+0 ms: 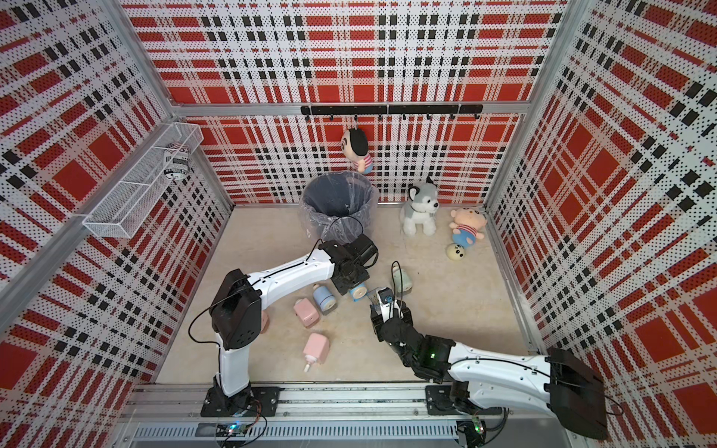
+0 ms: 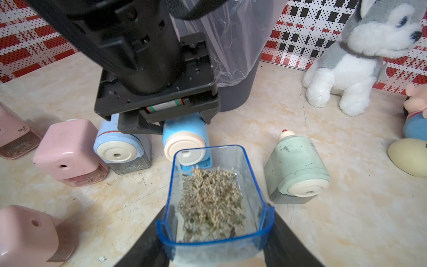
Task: Take out the pencil sharpener tray and clean the shavings
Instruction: Place the pencil sharpener at the center of the board, then pour the shavings into the trash bin.
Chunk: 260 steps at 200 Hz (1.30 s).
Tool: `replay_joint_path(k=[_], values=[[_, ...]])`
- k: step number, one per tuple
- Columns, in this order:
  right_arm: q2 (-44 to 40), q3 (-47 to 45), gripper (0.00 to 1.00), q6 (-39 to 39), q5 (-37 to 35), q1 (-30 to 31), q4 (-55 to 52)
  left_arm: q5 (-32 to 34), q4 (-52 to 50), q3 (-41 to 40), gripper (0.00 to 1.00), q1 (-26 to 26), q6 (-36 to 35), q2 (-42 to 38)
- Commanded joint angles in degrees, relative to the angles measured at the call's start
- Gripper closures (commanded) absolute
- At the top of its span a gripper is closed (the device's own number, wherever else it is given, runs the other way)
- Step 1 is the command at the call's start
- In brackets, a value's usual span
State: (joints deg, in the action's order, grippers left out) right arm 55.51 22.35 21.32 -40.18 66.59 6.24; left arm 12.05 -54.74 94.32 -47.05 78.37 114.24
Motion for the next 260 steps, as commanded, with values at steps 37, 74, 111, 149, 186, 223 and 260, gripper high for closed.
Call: replay_joint_path(k=[37,74,111,149,186,223,260], values=[[-1.64,0.14,0.51,1.17,-0.55,-0.91,-1.93,2.39,0.75,1.12,0.69,-0.41,1.33,4.44],[-1.71,0.29,0.51,1.03,0.45,-1.71,-1.85,2.41,0.86,1.52,0.53,-0.84,1.44,4.82],[-1.54,0.71,0.51,0.91,1.53,-2.21,-1.84,2.58,0.87,2.08,0.31,-1.77,1.74,2.84],[-1.90,1.38,0.51,1.00,2.75,-2.47,-2.62,3.45,0.59,2.08,0.05,-2.95,2.26,-0.78],[-3.84,2.20,0.51,2.55,4.40,-2.51,-4.59,6.76,0.27,-0.72,0.02,-3.60,3.17,-7.57],[-4.55,5.62,0.52,4.98,5.38,-2.57,-8.44,12.62,0.73,-7.20,0.02,-3.33,3.39,-17.86],[-2.88,11.46,0.54,6.73,4.68,-2.69,-12.13,19.90,5.35,-16.57,0.02,-0.87,-0.86,-31.29]])
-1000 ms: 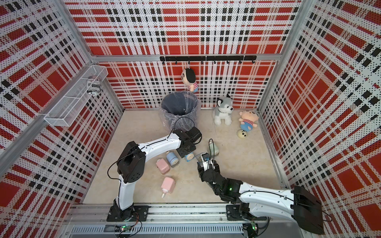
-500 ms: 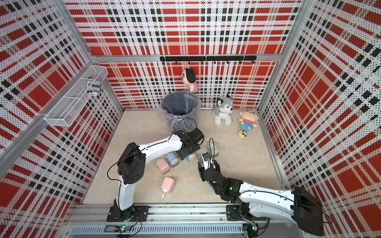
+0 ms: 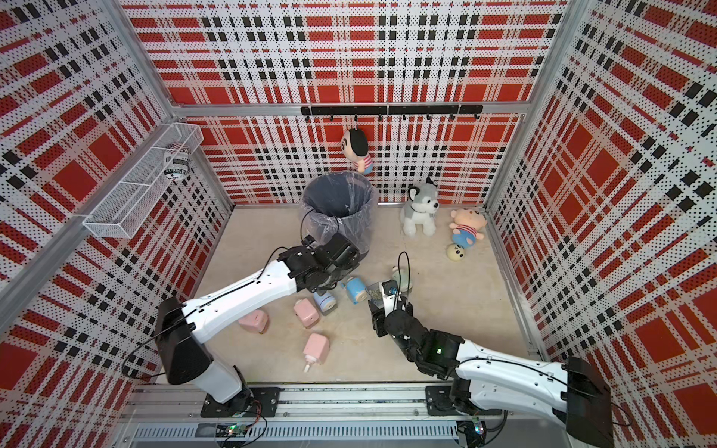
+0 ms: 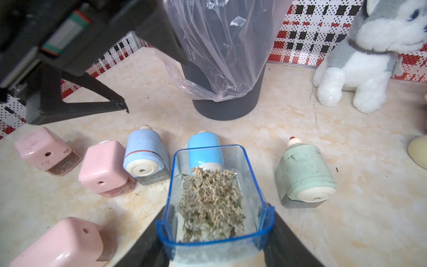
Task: Take out the pencil sharpener tray and clean the shavings
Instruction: Pour the shavings into the trash bin.
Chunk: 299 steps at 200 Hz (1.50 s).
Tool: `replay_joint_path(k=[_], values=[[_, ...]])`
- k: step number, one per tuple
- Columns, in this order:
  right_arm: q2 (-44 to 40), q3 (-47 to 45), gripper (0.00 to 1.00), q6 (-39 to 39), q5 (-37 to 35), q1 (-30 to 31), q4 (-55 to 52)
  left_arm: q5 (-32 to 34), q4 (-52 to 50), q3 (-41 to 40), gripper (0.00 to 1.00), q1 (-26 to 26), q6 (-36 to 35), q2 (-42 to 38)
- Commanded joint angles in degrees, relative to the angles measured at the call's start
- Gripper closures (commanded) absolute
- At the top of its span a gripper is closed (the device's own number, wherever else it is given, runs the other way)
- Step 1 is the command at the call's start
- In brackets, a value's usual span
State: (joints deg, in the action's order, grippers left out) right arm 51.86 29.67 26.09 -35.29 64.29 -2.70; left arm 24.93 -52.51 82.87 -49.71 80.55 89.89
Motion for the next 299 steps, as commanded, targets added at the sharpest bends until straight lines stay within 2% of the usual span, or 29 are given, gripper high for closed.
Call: replay_joint_path(k=[1,42,79,137,164,192,233,277,299], values=[[0.87,4.33,0.54,1.96,-0.26,-0.40,-3.28,7.13,3.34,-5.50,0.02,1.94,-3.30,-7.28],[6.55,13.56,0.55,-0.53,1.26,-0.87,-4.83,12.33,20.80,-20.68,0.02,6.33,-16.58,-22.88],[13.66,25.05,0.58,-0.22,5.46,-4.11,-9.31,11.42,39.88,-36.40,0.02,10.71,-26.82,-34.00],[26.54,44.33,0.58,-3.71,12.22,-8.47,-13.29,9.69,65.05,-54.93,0.02,11.32,-40.42,-42.68],[34.26,54.53,0.58,-3.66,14.62,-11.23,-16.84,8.96,71.97,-61.41,0.02,11.22,-45.64,-45.24],[41.21,63.43,0.58,-2.44,16.50,-13.76,-19.12,7.77,73.78,-62.59,0.02,11.07,-49.88,-47.29],[50.13,75.05,0.58,2.28,20.82,-17.71,-21.55,7.24,75.54,-62.88,0.02,9.20,-51.61,-46.89],[59.41,89.29,0.57,16.62,23.16,-21.49,-29.37,7.33,75.63,-62.81,0.02,9.11,-51.79,-45.97],[62.97,95.63,0.57,24.79,28.88,-23.60,-33.08,7.66,75.76,-63.09,0.02,9.12,-51.90,-46.26]])
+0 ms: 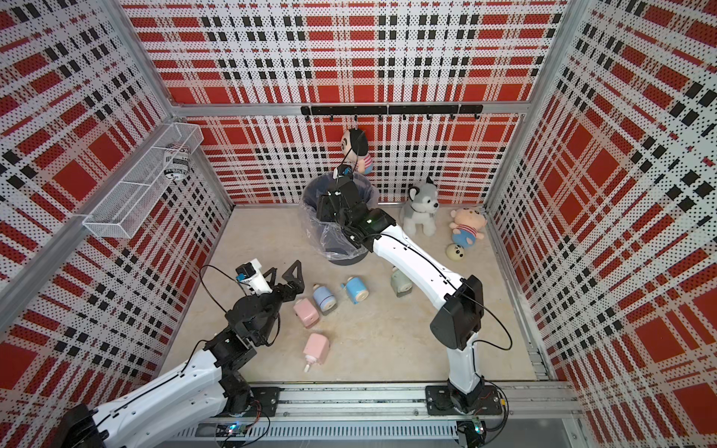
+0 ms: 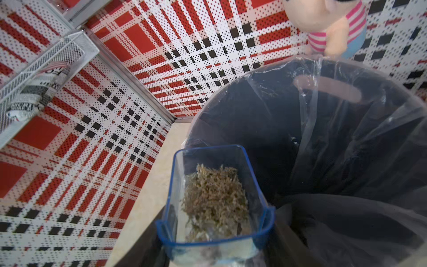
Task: Take out the pencil sharpener tray and clean the shavings
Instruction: Pour the shavings into the trash bin.
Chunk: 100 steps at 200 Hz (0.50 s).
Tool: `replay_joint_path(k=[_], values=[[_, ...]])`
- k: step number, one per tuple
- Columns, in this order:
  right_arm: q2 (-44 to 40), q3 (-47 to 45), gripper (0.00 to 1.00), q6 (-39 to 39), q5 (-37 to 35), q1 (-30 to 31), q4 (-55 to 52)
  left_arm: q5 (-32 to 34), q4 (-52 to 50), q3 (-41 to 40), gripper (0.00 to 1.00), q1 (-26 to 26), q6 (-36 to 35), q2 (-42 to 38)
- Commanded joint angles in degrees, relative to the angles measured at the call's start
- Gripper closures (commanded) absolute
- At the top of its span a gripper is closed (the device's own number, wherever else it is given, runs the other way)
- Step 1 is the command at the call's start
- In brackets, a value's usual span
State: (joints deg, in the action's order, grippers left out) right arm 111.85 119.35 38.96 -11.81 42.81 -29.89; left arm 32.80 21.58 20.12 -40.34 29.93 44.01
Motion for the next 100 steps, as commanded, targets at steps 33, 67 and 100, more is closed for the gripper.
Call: replay_joint_path(k=[33,67,100], values=[[5.16,9.94,0.57,23.26,11.10,-3.90,-6.71,-0.28,1.98,-0.61,0.02,-0.25,-1.19,-0.50],[5.15,10.46,0.57,34.59,13.34,-4.44,-6.25,-0.04,2.10,-0.78,0.02,-0.27,-1.12,-0.32],[5.04,10.14,0.57,44.85,14.81,-4.57,-4.40,0.42,2.17,-0.96,0.02,-0.27,-1.18,-0.15]])
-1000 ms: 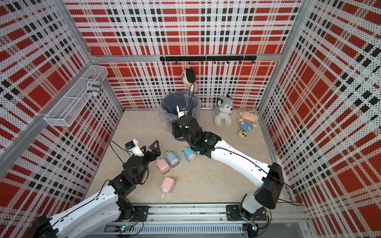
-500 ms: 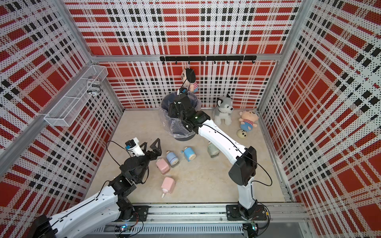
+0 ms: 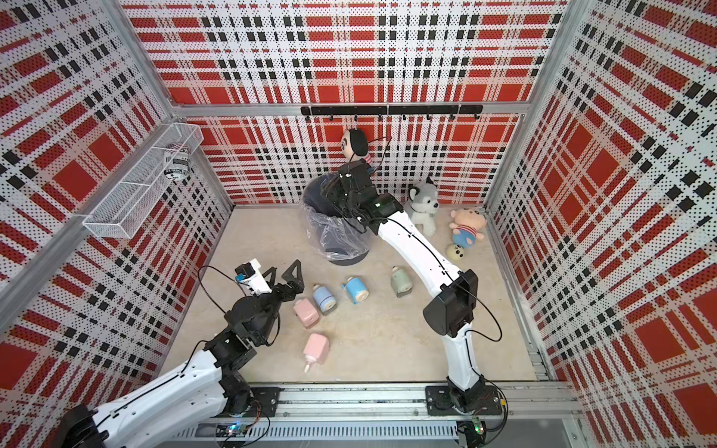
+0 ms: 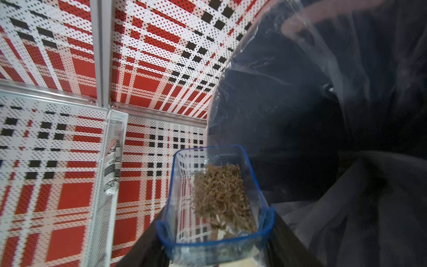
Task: Take out the pencil sharpener tray and clean the shavings
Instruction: Pour the shavings into the trash bin.
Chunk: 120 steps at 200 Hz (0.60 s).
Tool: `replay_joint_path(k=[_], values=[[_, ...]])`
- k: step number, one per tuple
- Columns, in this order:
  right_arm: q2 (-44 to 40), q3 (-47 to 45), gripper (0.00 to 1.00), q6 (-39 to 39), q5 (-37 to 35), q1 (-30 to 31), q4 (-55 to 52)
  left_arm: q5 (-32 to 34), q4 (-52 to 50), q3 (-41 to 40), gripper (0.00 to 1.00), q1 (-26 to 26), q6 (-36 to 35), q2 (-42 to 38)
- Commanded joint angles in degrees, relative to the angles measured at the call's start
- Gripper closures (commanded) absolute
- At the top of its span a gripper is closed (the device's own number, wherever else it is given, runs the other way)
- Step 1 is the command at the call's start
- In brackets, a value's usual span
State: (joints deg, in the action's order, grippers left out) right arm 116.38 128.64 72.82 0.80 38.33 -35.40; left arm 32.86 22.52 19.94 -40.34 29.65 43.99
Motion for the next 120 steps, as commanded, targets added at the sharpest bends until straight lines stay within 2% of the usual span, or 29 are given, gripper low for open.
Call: replay_joint_path(k=[1,84,120], values=[[0.52,0.84,0.57,11.28,2.28,-0.09,1.16,0.36,1.26,-0.78,0.02,-0.27,-0.90,-0.13],[-3.04,-6.28,0.57,36.07,1.19,-0.01,13.61,1.76,2.26,-1.83,0.02,-0.29,-1.34,0.05],[-6.27,-13.41,0.56,45.37,-0.97,0.35,20.84,1.77,3.03,-2.44,0.02,-0.42,-1.39,-0.48]])
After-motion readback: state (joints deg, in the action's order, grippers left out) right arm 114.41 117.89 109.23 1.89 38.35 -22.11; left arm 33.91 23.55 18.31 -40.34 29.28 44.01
